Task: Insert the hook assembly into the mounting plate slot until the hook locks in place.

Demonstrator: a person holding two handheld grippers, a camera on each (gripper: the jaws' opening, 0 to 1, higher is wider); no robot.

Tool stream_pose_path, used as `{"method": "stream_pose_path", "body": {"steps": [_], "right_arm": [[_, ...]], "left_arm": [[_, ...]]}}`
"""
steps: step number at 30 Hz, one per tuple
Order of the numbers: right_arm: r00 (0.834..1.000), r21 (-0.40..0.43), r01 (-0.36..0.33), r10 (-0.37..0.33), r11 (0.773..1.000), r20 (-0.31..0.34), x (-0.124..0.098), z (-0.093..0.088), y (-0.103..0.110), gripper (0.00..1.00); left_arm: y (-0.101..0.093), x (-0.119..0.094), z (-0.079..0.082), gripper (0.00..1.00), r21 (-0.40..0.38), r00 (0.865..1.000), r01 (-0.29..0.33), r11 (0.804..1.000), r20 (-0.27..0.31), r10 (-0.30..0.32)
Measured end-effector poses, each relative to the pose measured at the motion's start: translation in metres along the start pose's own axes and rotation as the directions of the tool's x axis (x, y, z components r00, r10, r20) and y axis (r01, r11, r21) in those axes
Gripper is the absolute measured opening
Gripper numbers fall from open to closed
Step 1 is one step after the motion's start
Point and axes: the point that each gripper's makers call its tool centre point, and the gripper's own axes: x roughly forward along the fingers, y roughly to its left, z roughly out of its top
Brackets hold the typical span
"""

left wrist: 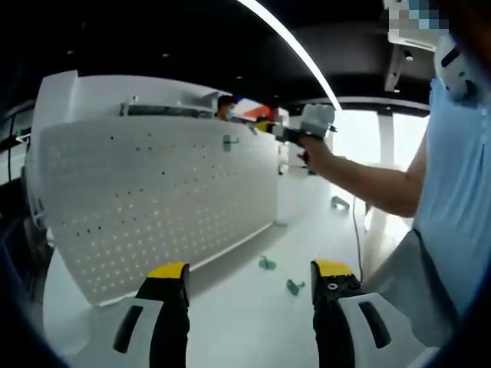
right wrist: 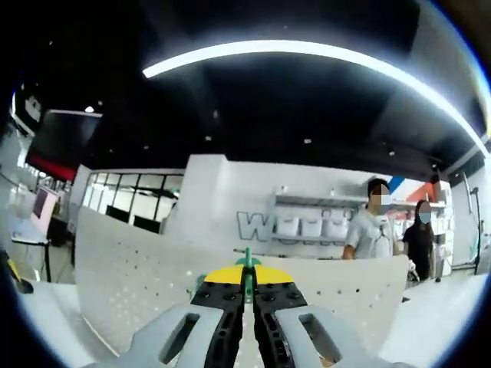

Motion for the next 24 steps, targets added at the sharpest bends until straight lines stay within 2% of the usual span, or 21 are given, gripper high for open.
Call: {"method": "stream_pose_path", "body": {"steps": [9,24], "right_arm": [[1.000,0.004,0.012,-0.012,1.000,-0.011,0.011,-0.006,0.000,0.01],[0.999,0.007,0.020,-0.020,1.000,-0.031,0.018,-0.016,0.001,0.01]], "left_arm": [[0.003,-0.003,-0.003,0.65,-0.006,1.000,-0.006,1.000,-0.003,0.006],[0.004,-0.004,-0.004,0.65,-0.009,1.000,-0.009,1.000,-0.007,0.009]]}}
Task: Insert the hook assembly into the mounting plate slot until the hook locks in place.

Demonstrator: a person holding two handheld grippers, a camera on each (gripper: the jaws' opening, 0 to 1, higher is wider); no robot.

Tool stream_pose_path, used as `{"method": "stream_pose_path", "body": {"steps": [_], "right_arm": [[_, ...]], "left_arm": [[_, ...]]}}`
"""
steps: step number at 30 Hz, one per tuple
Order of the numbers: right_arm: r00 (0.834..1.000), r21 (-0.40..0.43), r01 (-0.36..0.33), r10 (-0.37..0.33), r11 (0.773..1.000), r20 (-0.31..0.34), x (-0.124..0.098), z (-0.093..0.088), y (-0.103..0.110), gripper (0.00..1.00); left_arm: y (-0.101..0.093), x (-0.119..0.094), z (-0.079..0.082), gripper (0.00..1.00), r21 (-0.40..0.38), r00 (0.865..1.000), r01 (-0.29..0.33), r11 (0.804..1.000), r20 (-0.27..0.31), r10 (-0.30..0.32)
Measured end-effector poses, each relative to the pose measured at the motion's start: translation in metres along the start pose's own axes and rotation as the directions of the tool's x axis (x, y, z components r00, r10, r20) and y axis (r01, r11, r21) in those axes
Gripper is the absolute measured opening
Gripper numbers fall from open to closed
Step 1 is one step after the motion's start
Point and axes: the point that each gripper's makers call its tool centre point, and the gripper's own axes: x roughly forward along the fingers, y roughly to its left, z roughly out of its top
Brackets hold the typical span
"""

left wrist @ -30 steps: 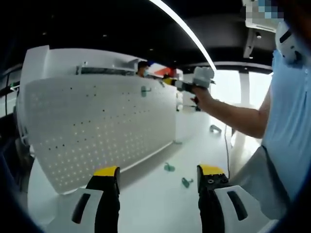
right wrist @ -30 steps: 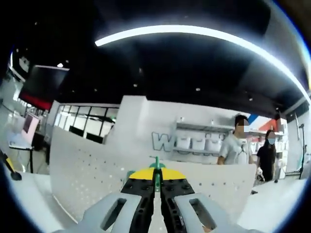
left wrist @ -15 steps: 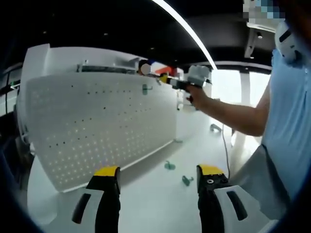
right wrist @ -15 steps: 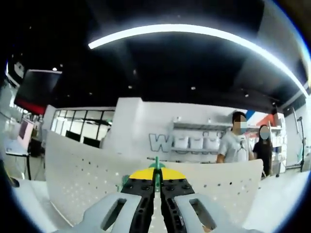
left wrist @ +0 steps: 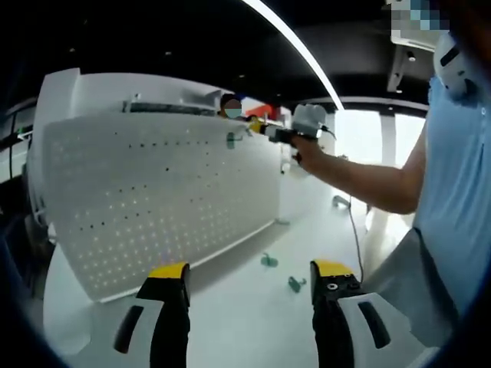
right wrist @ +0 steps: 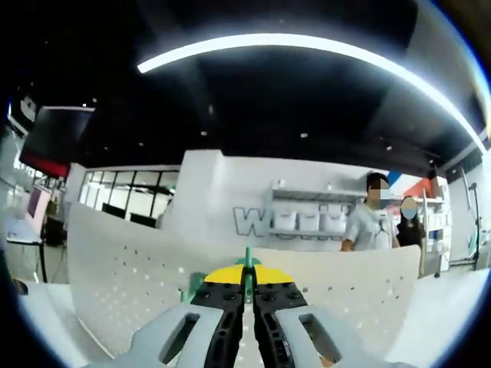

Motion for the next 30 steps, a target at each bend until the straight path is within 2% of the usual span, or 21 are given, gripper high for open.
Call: {"method": "stream_pose_path", "body": {"steps": [22,30], "right_arm": [[0.999,-0.001,0.011,-0.011,1.000,-0.043,0.001,-0.018,0.001,0.01],[0.999,0.012,0.011,-0.011,1.000,-0.041,0.001,-0.018,0.002,0.01]], "left_arm": [[0.002,0.001,-0.003,0.65,-0.007,1.000,0.003,1.000,-0.001,-0.003],[0.002,0.001,-0.003,0.65,-0.007,1.000,0.005,1.000,0.000,-0.005]]}}
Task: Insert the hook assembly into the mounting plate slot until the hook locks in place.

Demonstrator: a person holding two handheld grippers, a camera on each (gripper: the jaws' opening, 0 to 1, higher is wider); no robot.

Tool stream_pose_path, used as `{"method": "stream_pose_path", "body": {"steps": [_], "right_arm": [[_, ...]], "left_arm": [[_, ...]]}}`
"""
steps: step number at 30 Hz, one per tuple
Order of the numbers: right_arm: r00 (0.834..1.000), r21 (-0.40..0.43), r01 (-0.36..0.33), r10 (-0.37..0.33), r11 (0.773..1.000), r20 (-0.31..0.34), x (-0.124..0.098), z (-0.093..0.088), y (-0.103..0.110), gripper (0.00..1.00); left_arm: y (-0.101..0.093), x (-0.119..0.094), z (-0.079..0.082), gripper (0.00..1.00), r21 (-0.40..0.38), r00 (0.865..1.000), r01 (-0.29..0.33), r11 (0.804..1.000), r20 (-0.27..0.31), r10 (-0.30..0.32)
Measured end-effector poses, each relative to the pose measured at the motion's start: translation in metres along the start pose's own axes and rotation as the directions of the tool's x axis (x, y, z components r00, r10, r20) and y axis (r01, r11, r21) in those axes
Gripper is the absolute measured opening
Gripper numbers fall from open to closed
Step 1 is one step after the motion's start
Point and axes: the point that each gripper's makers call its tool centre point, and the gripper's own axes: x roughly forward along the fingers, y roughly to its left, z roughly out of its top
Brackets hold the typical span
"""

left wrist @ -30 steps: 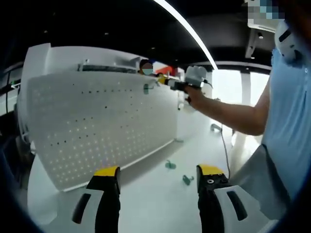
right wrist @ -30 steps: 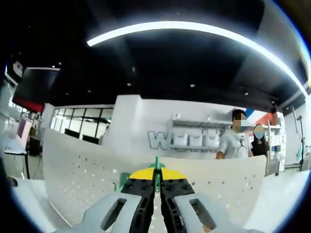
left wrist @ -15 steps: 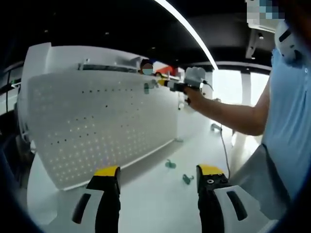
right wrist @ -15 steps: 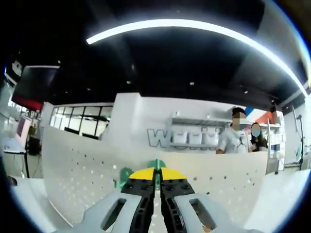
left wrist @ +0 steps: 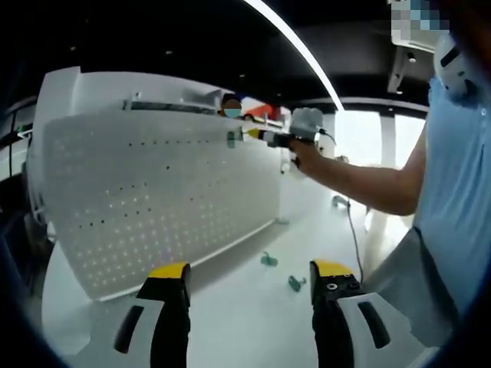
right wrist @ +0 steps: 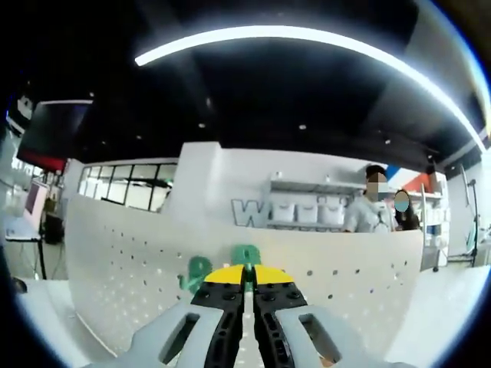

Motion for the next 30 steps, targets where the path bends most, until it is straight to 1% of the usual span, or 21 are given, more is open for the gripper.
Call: {"method": "stream_pose_path", "body": {"steps": [4,12,16,18,20,23,30], "right_arm": [[1.000,0.009,0.002,-0.002,1.000,0.003,-0.001,0.000,0.000,0.00],[1.000,0.034,0.015,-0.015,0.999,0.000,-0.004,-0.006,-0.003,0.00],[1.000,0.054,0.025,-0.025,0.998,0.001,-0.006,-0.009,-0.004,0.00],[1.000,0.081,0.029,-0.030,0.996,0.005,-0.006,-0.011,-0.004,0.00],[0.999,0.085,0.037,-0.037,0.996,0.002,-0.006,-0.013,-0.005,0.00],[0.999,0.120,0.047,-0.049,0.992,0.014,-0.007,-0.012,-0.007,0.00],[0.998,0.133,0.053,-0.056,0.990,0.017,-0.003,-0.012,-0.008,0.00]], "left_arm": [[-0.001,0.001,0.000,0.65,0.000,1.000,0.002,1.000,-0.001,-0.002],[-0.002,0.000,0.000,0.65,0.000,1.000,0.003,1.000,-0.004,-0.003],[-0.002,0.001,0.000,0.65,0.001,1.000,0.006,1.000,-0.006,-0.006],[-0.003,0.002,0.000,0.65,0.002,1.000,0.009,1.000,-0.007,-0.009],[-0.003,0.002,0.000,0.65,0.003,1.000,0.011,1.000,-0.007,-0.011],[-0.003,0.001,0.000,0.65,0.003,1.000,0.009,1.000,-0.007,-0.009],[-0.002,0.001,-0.001,0.65,0.001,1.000,0.005,1.000,-0.008,-0.005]]}}
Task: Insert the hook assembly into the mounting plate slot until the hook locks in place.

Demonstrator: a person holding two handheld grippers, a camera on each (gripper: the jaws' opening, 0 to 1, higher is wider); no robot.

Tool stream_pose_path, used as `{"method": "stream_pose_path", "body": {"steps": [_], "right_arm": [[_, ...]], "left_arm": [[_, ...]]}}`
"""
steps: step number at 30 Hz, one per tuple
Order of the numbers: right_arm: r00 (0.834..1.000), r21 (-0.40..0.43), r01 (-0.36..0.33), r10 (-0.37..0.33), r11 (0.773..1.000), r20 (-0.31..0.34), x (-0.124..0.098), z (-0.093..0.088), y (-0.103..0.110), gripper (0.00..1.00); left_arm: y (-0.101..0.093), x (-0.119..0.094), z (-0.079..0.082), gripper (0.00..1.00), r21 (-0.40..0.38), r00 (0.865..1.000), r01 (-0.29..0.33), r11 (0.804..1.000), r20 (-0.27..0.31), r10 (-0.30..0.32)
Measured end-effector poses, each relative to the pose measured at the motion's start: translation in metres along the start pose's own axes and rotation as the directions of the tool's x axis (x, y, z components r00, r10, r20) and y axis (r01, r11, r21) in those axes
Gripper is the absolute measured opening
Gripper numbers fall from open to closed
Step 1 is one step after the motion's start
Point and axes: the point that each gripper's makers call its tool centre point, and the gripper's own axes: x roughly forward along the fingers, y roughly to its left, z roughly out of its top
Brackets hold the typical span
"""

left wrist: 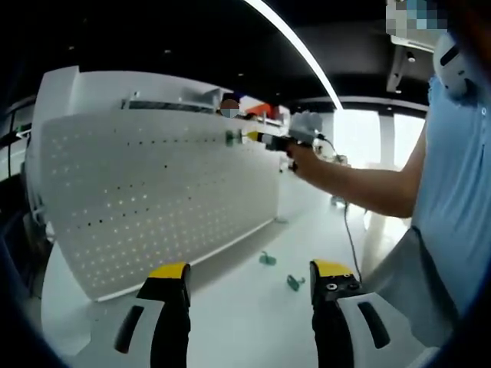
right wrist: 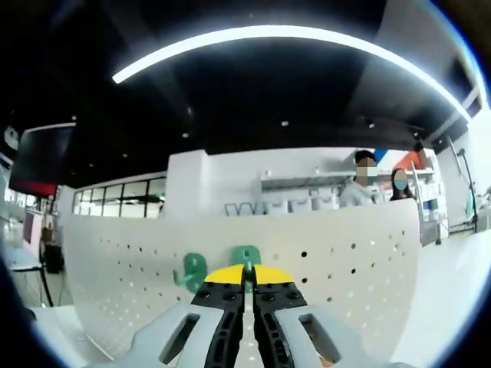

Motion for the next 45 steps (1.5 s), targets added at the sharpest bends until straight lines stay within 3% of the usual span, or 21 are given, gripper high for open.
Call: {"method": "stream_pose_path", "body": {"steps": [19,30,45], "right_arm": [[1.000,-0.040,0.004,-0.005,0.999,-0.016,0.001,-0.006,0.002,0.01],[0.997,-0.217,-0.011,-0.007,0.976,-0.079,0.003,-0.009,0.007,0.01],[0.992,-0.247,-0.028,-0.003,0.969,-0.125,0.002,-0.019,0.003,0.04]], "left_arm": [[-0.001,-0.002,0.000,0.64,0.003,1.000,-0.002,1.000,-0.002,0.002],[0.000,-0.002,0.001,0.64,0.003,1.000,-0.002,1.000,0.000,0.002],[0.001,-0.003,-0.001,0.64,-0.002,1.000,-0.004,1.000,0.004,0.004]]}}
